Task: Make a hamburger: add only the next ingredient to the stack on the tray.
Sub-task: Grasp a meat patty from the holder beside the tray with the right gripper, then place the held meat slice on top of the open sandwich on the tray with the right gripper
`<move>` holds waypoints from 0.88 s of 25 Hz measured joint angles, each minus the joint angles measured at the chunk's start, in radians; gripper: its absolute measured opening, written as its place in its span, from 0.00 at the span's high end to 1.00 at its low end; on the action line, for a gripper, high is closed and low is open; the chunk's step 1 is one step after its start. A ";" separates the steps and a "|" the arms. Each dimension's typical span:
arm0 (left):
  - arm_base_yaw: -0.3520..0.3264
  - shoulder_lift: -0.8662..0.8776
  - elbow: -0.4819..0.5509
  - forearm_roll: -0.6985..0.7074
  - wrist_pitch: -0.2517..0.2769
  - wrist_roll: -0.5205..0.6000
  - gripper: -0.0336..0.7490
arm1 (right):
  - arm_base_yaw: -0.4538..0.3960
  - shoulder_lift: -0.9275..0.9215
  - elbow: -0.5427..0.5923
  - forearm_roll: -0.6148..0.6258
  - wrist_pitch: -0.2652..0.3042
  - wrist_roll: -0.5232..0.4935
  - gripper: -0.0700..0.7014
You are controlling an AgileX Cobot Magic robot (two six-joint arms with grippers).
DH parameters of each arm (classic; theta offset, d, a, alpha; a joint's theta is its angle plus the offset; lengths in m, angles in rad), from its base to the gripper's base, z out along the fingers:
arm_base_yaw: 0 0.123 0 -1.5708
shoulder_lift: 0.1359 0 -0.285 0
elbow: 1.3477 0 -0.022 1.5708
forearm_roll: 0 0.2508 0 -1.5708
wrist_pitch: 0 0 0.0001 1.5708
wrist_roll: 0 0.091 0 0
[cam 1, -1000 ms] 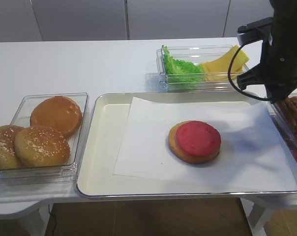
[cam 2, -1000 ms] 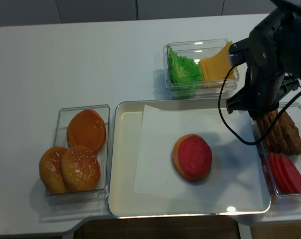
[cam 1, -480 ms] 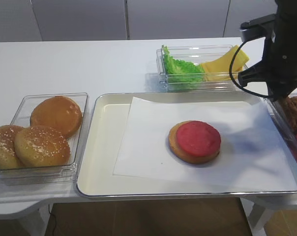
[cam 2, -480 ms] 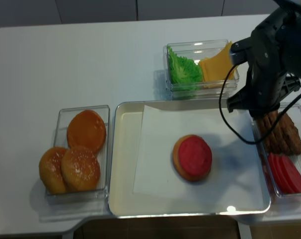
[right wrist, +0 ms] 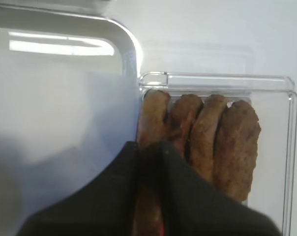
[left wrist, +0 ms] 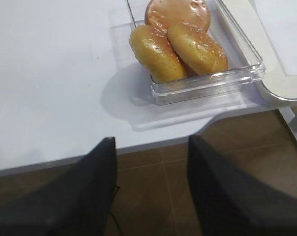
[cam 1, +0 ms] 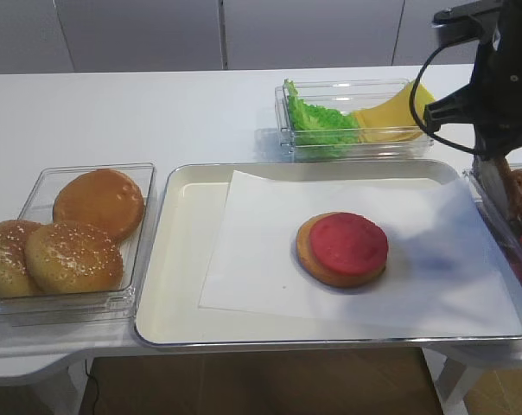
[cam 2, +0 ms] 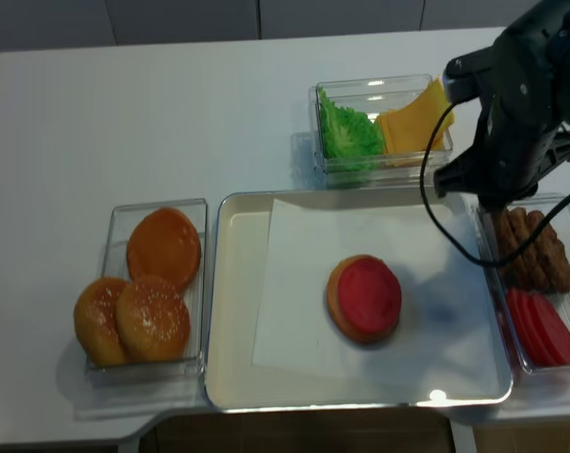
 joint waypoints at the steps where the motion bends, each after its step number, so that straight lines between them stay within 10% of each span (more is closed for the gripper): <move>1: 0.000 0.000 0.000 0.000 0.000 0.000 0.51 | 0.000 -0.007 -0.002 0.000 0.002 0.000 0.79; 22: 0.000 0.000 0.000 0.000 0.000 0.000 0.51 | 0.000 -0.143 -0.028 0.075 0.026 -0.018 0.80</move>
